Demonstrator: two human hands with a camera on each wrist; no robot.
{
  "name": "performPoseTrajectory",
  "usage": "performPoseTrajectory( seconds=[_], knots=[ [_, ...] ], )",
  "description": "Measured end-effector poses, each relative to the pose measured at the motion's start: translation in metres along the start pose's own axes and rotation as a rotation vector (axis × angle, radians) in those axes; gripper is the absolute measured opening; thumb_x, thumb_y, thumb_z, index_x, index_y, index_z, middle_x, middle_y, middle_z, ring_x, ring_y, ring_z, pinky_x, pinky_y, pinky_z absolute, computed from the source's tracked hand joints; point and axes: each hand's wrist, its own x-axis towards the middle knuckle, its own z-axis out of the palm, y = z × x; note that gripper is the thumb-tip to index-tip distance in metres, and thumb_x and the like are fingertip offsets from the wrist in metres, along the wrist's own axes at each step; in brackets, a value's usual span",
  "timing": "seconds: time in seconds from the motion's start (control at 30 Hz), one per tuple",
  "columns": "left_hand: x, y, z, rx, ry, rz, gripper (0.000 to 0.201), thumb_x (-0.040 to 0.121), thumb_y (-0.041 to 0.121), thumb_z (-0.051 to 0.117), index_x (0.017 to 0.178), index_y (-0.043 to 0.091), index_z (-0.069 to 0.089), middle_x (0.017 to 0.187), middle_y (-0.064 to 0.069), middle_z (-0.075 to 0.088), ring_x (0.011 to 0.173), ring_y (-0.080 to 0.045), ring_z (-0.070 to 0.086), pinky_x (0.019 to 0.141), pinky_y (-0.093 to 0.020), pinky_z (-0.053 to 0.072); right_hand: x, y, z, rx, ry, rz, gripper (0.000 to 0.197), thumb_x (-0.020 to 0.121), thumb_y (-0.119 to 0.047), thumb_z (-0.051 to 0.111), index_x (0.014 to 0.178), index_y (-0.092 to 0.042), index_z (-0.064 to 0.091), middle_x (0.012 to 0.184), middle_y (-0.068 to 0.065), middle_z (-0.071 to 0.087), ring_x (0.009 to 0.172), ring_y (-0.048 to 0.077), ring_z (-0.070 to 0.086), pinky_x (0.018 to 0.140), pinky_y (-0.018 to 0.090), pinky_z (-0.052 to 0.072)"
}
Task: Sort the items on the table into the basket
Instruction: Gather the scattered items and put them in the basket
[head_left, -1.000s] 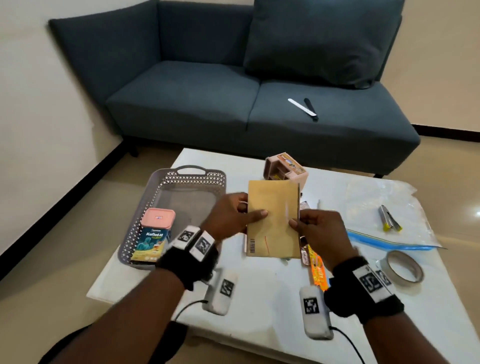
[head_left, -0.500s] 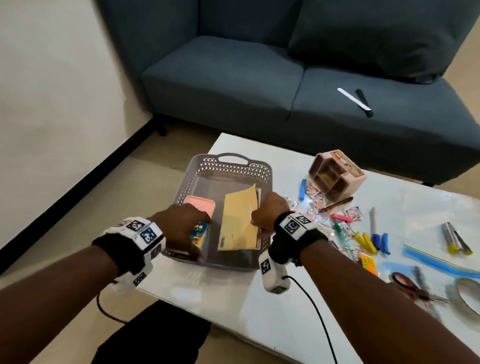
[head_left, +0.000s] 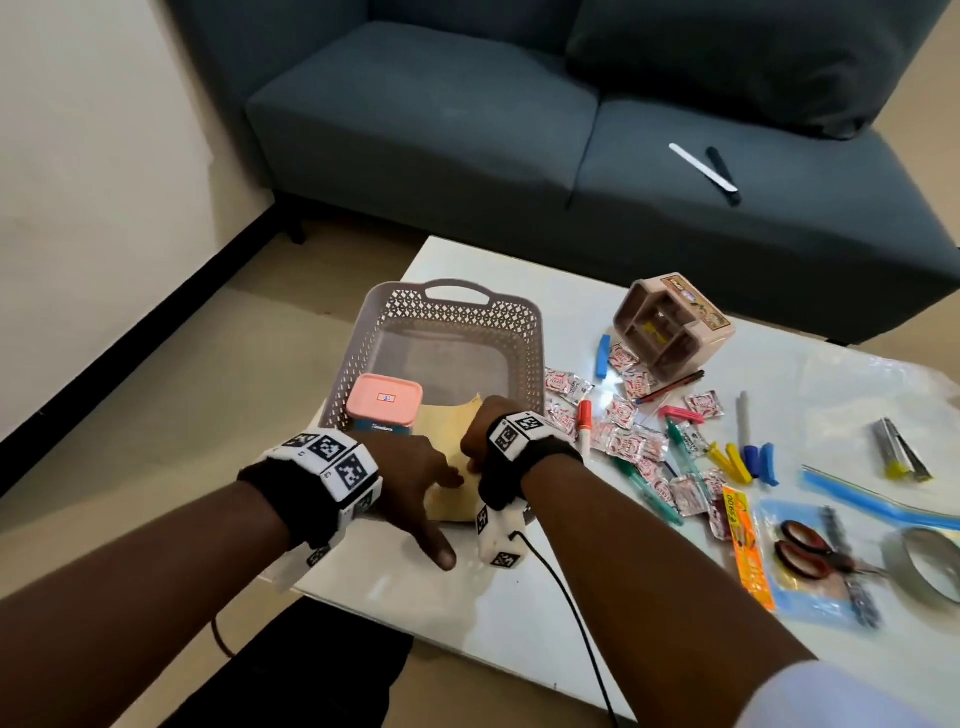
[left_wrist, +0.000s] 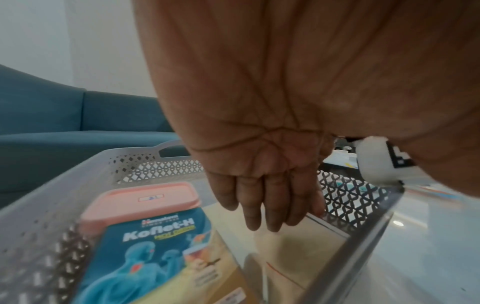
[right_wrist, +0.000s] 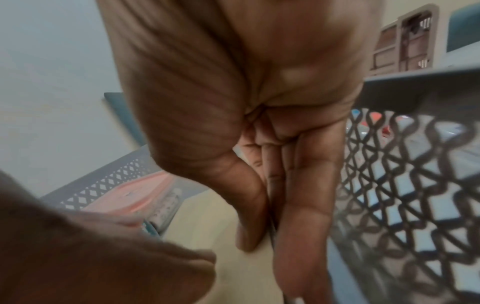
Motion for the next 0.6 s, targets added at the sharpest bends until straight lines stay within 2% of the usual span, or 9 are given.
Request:
performPoseTrajectory(
  seconds=[0.1,0.17,0.2,0.27,0.33,0.4,0.5,0.6],
  knots=[
    [0.012,0.013,-0.001,0.014,-0.055,-0.042,0.114,0.047,0.088,0.063,0.144,0.034,0.040,0.136,0.004,0.053,0.124,-0.021,0.052,0.103,-0.038,0.044,-0.003,0.003,-0.002,0.001,0.019,-0.035,0.014,0.076,-0.017,0.068,0.069,-0.013,0.056,0.094,0.013,0.071,0.088,0.025,0.070,0.065,0.025,0.044],
    [0.018,0.015,-0.005,0.004,-0.068,-0.040,0.115,0.038,0.091,0.060,0.139,0.038,0.046,0.134,0.008,0.056,0.122,-0.019,0.053,0.103,-0.039,0.044,-0.005,0.005,-0.003,-0.003,0.037,-0.055,0.008,0.076,-0.016,0.067,0.075,-0.012,0.060,0.098,0.014,0.071,0.092,0.025,0.070,0.066,0.025,0.045],
    [0.020,0.016,-0.007,0.004,-0.074,-0.040,0.115,0.034,0.092,0.060,0.136,0.040,0.048,0.133,0.011,0.056,0.121,-0.017,0.054,0.103,-0.039,0.044,-0.007,0.006,-0.004,-0.013,0.054,-0.064,0.007,0.077,-0.016,0.066,0.082,-0.011,0.064,0.103,0.014,0.071,0.095,0.026,0.069,0.067,0.026,0.045],
    [0.024,0.015,-0.008,0.001,-0.075,-0.039,0.114,0.030,0.091,0.064,0.132,0.043,0.051,0.131,0.017,0.057,0.120,-0.014,0.055,0.102,-0.037,0.044,-0.009,0.006,-0.002,-0.049,0.090,-0.089,0.020,0.083,-0.015,0.061,0.100,-0.005,0.065,0.112,0.017,0.066,0.106,0.029,0.065,0.072,0.027,0.044],
    [0.024,0.015,-0.006,-0.010,-0.056,-0.030,0.108,0.030,0.087,0.069,0.127,0.043,0.055,0.127,0.021,0.059,0.117,-0.012,0.057,0.102,-0.035,0.045,-0.012,0.002,0.000,-0.065,0.142,-0.138,0.026,0.087,-0.013,0.054,0.108,0.001,0.062,0.117,0.021,0.062,0.112,0.032,0.061,0.074,0.028,0.044],
    [0.026,0.017,-0.002,-0.014,-0.006,-0.029,0.099,0.036,0.078,0.078,0.124,0.038,0.058,0.124,0.018,0.062,0.114,-0.013,0.060,0.101,-0.032,0.047,-0.019,-0.003,-0.001,-0.055,0.200,-0.145,0.027,0.086,-0.012,0.054,0.107,0.002,0.064,0.114,0.022,0.064,0.108,0.034,0.063,0.076,0.030,0.049],
    [0.033,0.020,0.002,0.017,0.033,-0.066,0.083,0.057,0.054,0.086,0.130,0.028,0.056,0.131,0.009,0.059,0.119,-0.017,0.058,0.101,-0.028,0.045,-0.029,-0.010,-0.009,-0.073,0.282,-0.184,0.024,0.085,-0.011,0.055,0.102,0.000,0.067,0.106,0.021,0.067,0.099,0.037,0.066,0.076,0.035,0.052],
    [0.039,0.021,0.006,0.043,0.060,-0.085,0.074,0.059,0.047,0.083,0.127,0.030,0.059,0.129,0.007,0.061,0.113,-0.015,0.060,0.095,-0.028,0.050,-0.042,-0.004,-0.029,-0.017,0.278,-0.187,0.013,0.077,-0.011,0.064,0.087,-0.004,0.067,0.098,0.018,0.069,0.092,0.034,0.068,0.066,0.030,0.051]
  ],
)
